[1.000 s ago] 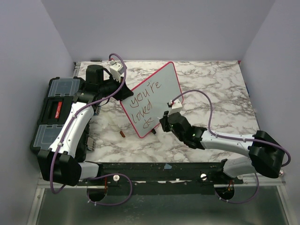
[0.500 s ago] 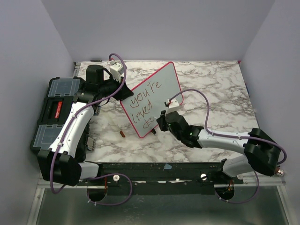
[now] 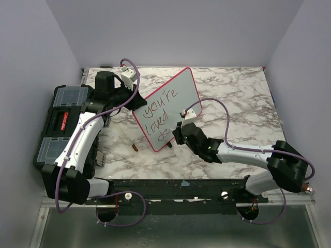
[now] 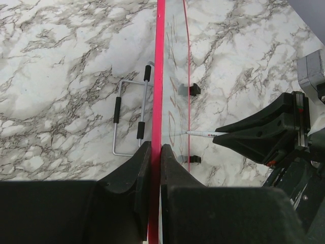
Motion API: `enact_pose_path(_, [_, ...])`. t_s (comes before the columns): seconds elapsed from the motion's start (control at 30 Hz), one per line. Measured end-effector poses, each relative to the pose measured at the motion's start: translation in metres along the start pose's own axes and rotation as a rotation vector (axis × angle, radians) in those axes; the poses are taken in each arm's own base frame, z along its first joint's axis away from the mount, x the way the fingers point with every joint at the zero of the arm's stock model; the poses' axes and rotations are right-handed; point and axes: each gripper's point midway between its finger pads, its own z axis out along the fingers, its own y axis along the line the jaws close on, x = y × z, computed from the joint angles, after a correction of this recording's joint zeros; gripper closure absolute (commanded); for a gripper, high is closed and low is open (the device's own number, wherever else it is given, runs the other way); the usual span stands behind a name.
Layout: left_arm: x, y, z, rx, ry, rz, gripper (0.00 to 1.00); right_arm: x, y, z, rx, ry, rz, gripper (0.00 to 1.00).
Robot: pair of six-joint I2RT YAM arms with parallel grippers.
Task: Write a sentence on the whiteboard
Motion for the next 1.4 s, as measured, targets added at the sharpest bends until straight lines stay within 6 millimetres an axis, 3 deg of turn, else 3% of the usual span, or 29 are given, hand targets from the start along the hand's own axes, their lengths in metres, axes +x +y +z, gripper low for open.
enact_pose_path(0.67, [0.0, 0.001, 0.001, -0.002, -0.001, 0.001, 1.0, -0.006, -0.01, 0.002, 0.056, -0.017, -0.001, 0.99])
enact_pose_path(1.4, [0.0, 0.001, 0.001, -0.003, 0.0, 0.001, 1.0, -0.009, -0.005, 0.003, 0.03, -0.013, -0.009, 0.99])
